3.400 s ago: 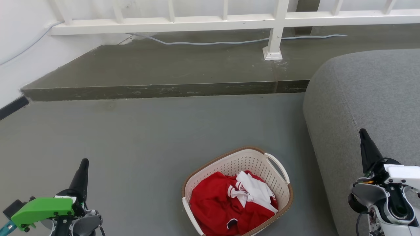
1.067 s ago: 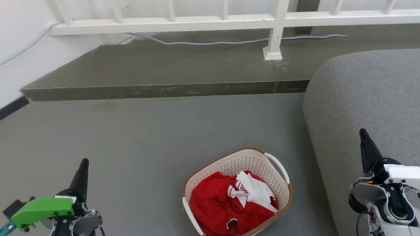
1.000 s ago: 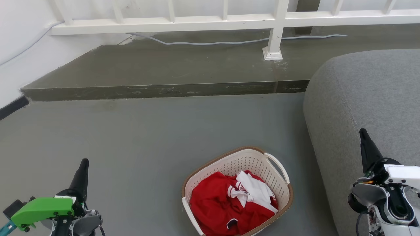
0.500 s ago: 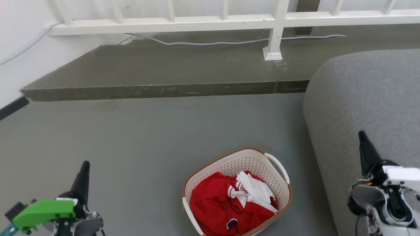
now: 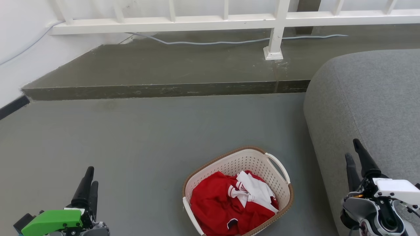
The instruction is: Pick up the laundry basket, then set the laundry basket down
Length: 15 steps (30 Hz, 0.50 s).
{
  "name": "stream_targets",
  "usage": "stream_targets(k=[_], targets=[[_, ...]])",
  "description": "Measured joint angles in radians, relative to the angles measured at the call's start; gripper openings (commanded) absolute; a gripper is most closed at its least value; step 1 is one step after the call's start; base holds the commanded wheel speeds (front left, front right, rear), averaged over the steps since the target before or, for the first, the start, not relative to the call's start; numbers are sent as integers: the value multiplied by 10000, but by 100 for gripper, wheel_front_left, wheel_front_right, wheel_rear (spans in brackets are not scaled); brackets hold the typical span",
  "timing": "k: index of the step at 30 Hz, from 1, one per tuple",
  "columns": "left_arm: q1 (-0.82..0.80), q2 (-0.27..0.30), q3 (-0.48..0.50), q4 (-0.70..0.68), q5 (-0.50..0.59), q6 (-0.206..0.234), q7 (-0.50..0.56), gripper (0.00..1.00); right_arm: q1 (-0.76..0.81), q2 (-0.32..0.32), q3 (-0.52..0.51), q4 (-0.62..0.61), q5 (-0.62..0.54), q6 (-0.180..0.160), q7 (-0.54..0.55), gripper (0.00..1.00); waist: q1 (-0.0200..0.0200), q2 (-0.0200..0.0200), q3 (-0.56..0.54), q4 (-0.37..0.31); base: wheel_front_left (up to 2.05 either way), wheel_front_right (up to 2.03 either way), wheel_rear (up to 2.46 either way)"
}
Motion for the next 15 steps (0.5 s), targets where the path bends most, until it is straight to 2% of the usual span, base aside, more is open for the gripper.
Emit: stream_targets(k=[8, 15], targets=[[0, 29, -163, -280, 153, 0, -192, 100, -5, -15, 261, -251, -226, 0, -198, 100, 0, 0, 6, 27, 0, 0, 0], [-2, 134, -489, -483, 759, 0, -510, 100, -19, -201, 558, -458, -763, 0, -529, 100, 0, 0, 5, 51, 0, 0, 0]])
